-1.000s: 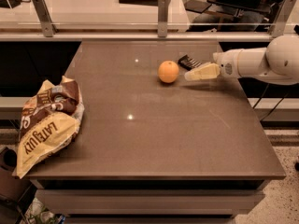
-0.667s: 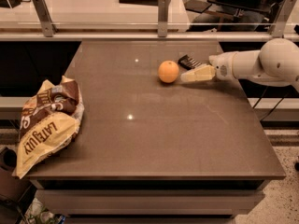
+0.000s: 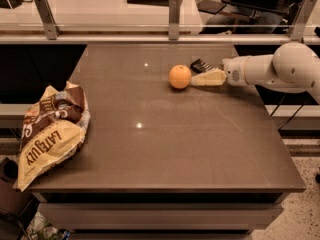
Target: Move rxbar chocolate near brown chip bag
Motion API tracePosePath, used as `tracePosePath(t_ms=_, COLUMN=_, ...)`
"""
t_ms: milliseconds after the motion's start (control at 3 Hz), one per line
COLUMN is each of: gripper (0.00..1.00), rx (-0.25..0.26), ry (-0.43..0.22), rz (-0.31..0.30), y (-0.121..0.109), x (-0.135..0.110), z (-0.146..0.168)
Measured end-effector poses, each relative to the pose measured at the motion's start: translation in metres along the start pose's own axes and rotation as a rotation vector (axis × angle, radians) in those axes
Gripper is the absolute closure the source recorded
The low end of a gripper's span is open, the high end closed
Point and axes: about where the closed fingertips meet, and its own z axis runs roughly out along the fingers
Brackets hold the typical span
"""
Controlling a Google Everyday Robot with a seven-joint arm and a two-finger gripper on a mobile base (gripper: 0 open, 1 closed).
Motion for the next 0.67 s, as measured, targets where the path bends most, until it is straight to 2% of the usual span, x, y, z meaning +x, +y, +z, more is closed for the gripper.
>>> tracePosePath(t_ms=667, gripper=0.65, rx=0.000, ry=0.000, rz=0.000, y=0.0001, x=-0.0001, z=0.0001)
